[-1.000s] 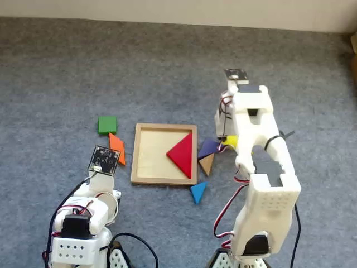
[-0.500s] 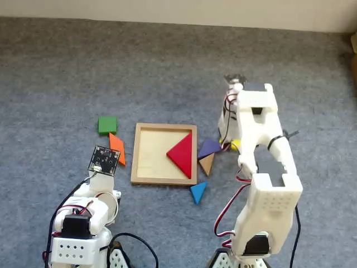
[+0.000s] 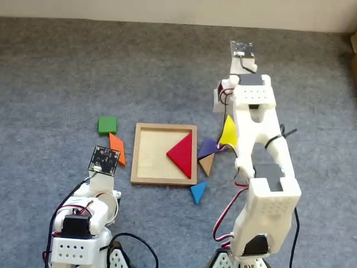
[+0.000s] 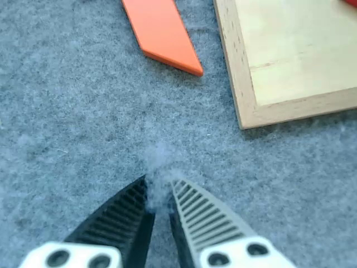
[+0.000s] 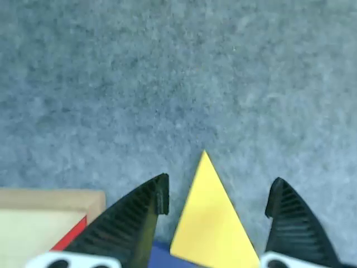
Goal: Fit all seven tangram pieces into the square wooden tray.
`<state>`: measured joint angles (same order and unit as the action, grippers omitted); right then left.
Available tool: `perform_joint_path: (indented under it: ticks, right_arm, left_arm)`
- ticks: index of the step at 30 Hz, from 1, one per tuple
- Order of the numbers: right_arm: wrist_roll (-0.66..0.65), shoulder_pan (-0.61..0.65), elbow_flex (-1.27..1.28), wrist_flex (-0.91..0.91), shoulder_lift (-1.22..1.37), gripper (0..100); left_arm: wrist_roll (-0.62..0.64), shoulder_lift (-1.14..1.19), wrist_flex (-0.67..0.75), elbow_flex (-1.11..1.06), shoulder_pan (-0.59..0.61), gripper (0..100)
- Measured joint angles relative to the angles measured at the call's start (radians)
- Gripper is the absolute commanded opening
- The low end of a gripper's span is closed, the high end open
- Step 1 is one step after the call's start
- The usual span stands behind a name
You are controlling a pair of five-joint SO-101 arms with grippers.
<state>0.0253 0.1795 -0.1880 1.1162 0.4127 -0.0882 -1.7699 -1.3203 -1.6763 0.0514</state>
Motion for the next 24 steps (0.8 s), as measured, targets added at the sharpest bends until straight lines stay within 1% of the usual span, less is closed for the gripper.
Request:
perform_joint_path:
  ticks: [3, 11, 14, 19, 24]
  right_arm:
    - [0.000, 0.006, 0.002, -0.041, 0.061, 27.5]
    - [0.000, 0.014, -0.003, -0.052, 0.180, 27.5]
    - [-0.002, -0.002, -0.015, 0.018, 0.180, 27.5]
    - [-0.084, -0.018, -0.034, 0.203, 0.181, 27.5]
    - [-0.104, -0.026, -0.044, 0.377, 0.184, 27.5]
  left_arm:
    - [0.000, 0.000, 0.000, 0.000, 0.000, 1]
    - [0.000, 0.000, 0.000, 0.000, 0.000, 1]
    - [0.000, 0.000, 0.000, 0.000, 0.000, 1]
    - [0.000, 0.000, 0.000, 0.000, 0.000, 1]
    - [0.000, 0.000, 0.000, 0.000, 0.000, 1]
